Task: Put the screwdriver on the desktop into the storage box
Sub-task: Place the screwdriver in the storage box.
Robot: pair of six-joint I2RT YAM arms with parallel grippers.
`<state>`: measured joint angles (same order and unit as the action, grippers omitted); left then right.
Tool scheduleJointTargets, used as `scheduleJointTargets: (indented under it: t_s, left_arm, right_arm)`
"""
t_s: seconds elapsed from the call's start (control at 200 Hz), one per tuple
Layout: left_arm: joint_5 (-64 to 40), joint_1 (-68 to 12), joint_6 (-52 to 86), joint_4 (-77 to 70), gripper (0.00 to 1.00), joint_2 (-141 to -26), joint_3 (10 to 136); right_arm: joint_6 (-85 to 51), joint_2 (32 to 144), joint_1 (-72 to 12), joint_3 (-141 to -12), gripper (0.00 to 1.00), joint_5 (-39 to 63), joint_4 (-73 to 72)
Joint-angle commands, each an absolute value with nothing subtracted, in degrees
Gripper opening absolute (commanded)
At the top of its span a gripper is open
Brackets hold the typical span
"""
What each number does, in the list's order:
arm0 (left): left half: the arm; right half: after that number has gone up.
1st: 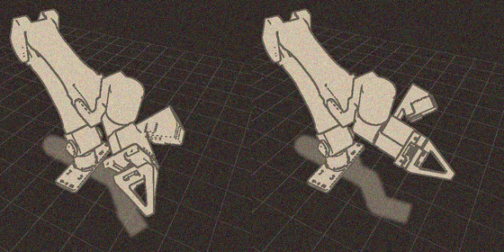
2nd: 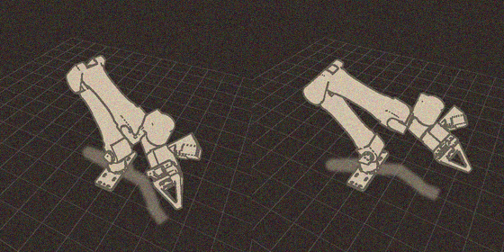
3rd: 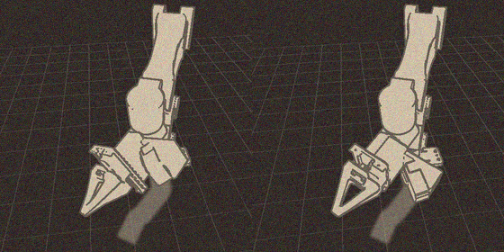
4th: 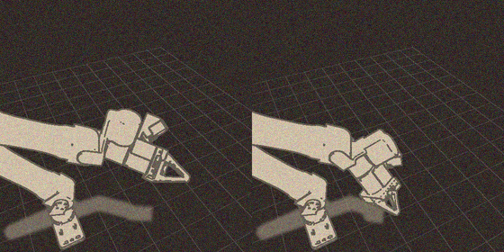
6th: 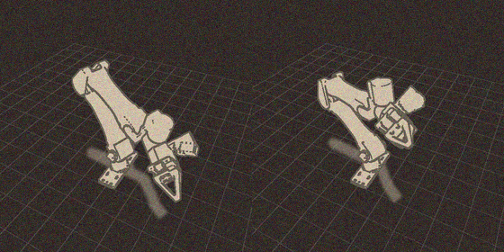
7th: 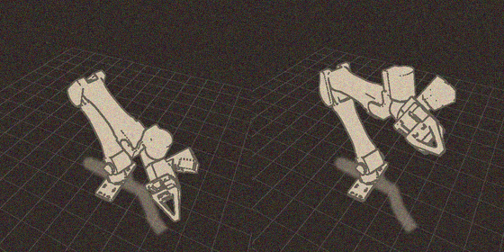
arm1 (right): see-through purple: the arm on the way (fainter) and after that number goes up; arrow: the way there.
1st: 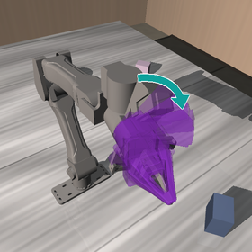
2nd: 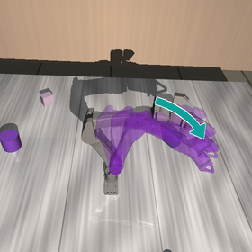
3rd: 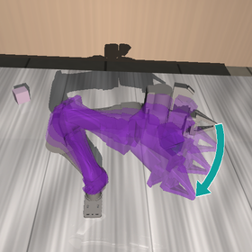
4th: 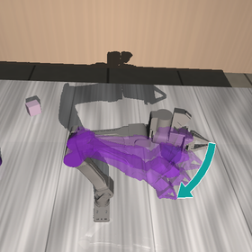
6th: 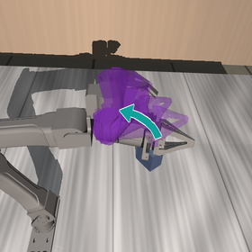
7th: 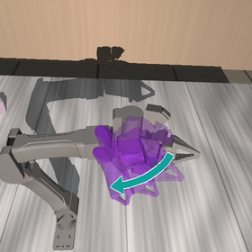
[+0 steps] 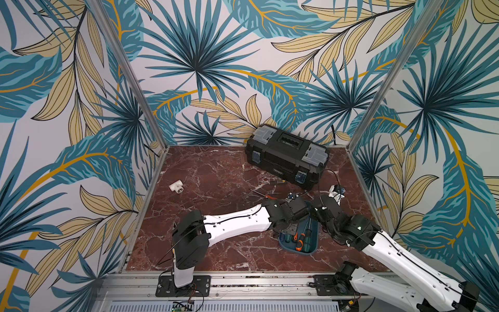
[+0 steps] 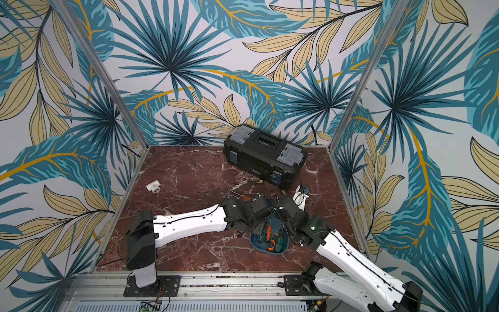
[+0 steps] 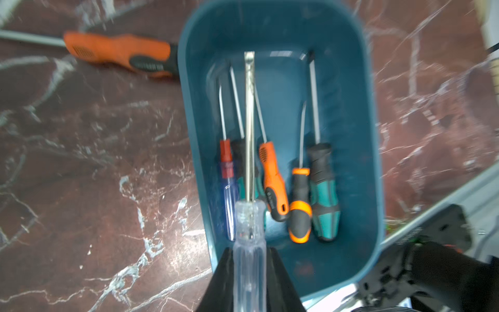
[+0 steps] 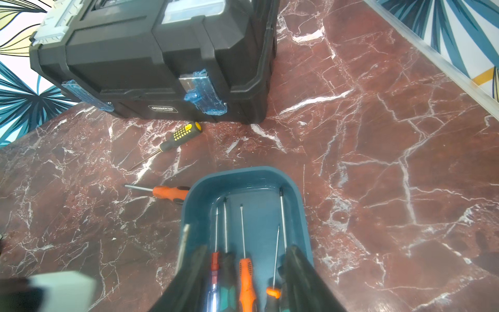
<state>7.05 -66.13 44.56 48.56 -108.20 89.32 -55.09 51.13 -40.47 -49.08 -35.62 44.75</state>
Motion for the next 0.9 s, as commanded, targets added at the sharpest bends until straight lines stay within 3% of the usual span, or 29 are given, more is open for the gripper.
scheduleJointTargets:
  t_s: [0.0, 0.065, 0.366, 0.531, 0.896]
  left_arm:
    - [4.08, -66.27, 44.52, 52.24, 0.13, -110.36, 93.25]
    - [3.23, -66.27, 44.42, 50.92, 0.17, -111.09, 92.87]
    - [3.54, -66.36, 44.66, 49.18, 0.18, -115.29, 95.01]
    - [5.5, -65.7, 45.59, 52.38, 0.31, -117.16, 97.55]
    - [9.69, -64.79, 46.63, 49.25, 0.34, -112.81, 95.57]
  right_arm:
    - [-56.71, 49.78, -40.3, -47.86, 0.51, -36.09, 47.28]
    - [-57.99, 48.65, -40.26, -46.49, 0.51, -35.86, 47.42]
    - [-59.16, 47.79, -40.3, -44.94, 0.51, -34.15, 47.5]
    - [-58.16, 48.49, -40.18, -45.77, 0.51, -34.6, 47.81]
    - [-56.53, 50.71, -39.66, -47.38, 0.52, -34.57, 48.24]
